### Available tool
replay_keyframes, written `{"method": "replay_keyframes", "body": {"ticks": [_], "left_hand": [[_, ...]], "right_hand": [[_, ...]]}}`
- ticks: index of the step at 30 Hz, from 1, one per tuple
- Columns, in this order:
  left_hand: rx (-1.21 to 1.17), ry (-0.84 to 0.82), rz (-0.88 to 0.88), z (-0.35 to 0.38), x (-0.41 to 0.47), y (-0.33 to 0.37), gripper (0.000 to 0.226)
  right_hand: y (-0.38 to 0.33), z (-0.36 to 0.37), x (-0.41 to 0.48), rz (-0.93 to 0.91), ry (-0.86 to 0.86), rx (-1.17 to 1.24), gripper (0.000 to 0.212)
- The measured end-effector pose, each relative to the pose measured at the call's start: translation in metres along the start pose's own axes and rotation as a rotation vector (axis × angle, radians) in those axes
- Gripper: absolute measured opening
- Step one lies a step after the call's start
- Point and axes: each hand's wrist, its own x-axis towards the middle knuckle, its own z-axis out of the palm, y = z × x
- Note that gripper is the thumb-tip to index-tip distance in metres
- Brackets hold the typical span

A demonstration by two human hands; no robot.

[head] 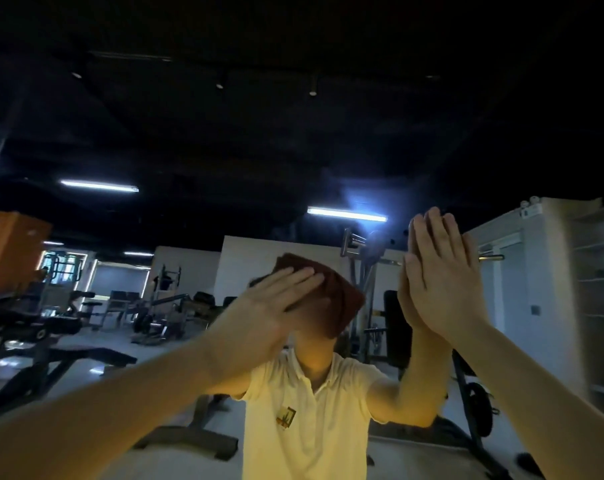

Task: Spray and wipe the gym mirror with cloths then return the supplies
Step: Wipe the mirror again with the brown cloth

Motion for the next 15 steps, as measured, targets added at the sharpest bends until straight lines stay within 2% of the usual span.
{"method": "replay_keyframes", "body": {"ticks": [2, 3, 7, 9, 11, 13, 15], "left_hand": [[0.11, -0.063, 0.074, -0.009, 0.005, -0.034, 0.083], [0.129, -0.04, 0.012, -0.013, 0.015, -0.05, 0.077], [0.063, 0.186, -0.51, -0.014, 0.065, -0.084, 0.049], [-0.039, 0.265, -0.648, -0.005, 0.091, -0.071, 0.047], [-0.088, 0.29, -0.589, 0.01, 0.103, -0.036, 0.053], [-0.07, 0.276, -0.326, 0.023, 0.099, 0.015, 0.069], [-0.06, 0.149, -0.08, 0.027, 0.086, 0.048, 0.081]], "right_hand": [[0.001, 0.001, -0.003, -0.003, -0.043, -0.023, 0.063], [0.001, 0.001, -0.004, 0.004, -0.059, -0.026, 0.063], [-0.004, -0.006, -0.017, 0.023, -0.077, -0.045, 0.066], [-0.001, -0.021, -0.023, -0.037, -0.112, -0.04, 0.069], [0.006, -0.038, -0.027, -0.108, -0.137, 0.006, 0.071], [0.018, -0.05, -0.027, -0.116, -0.114, 0.056, 0.066], [0.037, -0.057, -0.022, -0.064, -0.074, 0.076, 0.062]]}}
